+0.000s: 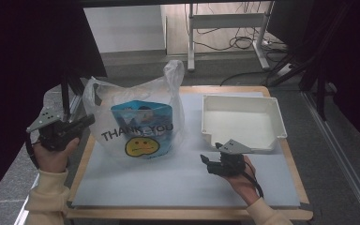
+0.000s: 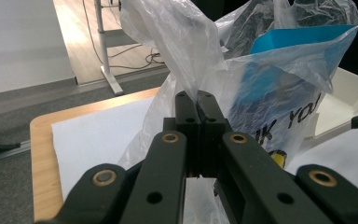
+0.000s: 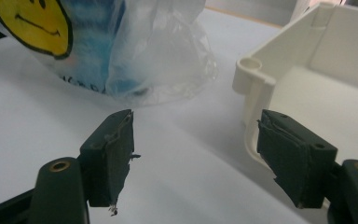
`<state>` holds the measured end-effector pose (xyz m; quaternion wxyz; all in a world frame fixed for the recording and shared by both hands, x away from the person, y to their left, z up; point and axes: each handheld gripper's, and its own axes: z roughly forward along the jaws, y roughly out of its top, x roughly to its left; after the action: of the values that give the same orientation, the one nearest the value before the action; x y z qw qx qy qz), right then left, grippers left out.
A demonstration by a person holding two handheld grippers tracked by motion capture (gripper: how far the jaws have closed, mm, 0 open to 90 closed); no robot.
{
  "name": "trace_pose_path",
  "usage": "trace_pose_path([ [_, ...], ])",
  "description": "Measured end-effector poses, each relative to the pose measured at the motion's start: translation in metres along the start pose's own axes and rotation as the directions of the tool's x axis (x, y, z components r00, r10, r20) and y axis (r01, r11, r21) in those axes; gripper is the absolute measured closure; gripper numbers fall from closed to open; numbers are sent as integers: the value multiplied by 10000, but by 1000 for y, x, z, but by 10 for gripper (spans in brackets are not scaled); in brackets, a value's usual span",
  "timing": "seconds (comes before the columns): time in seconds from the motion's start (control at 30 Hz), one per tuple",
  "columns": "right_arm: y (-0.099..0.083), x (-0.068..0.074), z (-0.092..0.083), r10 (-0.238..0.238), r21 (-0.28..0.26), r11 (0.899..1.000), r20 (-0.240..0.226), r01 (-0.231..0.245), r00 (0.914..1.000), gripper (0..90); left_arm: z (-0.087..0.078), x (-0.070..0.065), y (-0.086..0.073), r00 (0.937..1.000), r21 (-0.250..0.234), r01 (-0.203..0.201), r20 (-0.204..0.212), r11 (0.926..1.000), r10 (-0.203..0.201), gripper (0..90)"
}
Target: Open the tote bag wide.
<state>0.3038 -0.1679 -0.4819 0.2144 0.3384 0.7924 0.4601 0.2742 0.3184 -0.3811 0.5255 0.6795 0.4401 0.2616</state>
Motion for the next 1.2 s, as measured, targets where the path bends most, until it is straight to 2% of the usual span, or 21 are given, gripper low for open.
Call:
trace_pose_path([
  [0.33, 36, -4, -8, 15, -694, 9976, -161, -26, 9999, 282, -1, -2, 1, 10000, -39, 63, 67, 10000, -63, 899],
  [0.5, 59, -7, -8, 61, -971, 9952, -323, -92, 9995, 285, -2, -3, 0, 9999, -36, 63, 100, 10000, -63, 898],
  [0.67, 83, -9, -6, -158, -1152, 9933, -435, 107, 9989, 303, -1, -3, -1, 9998, -31, 87, 160, 10000, -86, 898],
  [0.77, 99, -12, -4, -134, -1289, 9916, -584, 57, 9982, 329, 0, -4, -1, 9998, -16, 81, 192, 10000, -81, 898],
  [0.93, 118, -14, -2, -205, -1320, 9912, -741, 105, 9970, 345, 0, -5, -1, 9997, -15, 42, 249, 10000, -42, 897],
  [1.0, 122, -13, -2, -301, -1304, 9913, -738, 203, 9968, 345, -1, -6, -1, 9997, -43, 31, 255, 10000, -30, 898],
  [1.2, 135, -11, 0, -266, -1363, 9906, -1094, 115, 9936, 350, -2, -5, 0, 9996, -103, 95, 278, 9999, -92, 898],
])
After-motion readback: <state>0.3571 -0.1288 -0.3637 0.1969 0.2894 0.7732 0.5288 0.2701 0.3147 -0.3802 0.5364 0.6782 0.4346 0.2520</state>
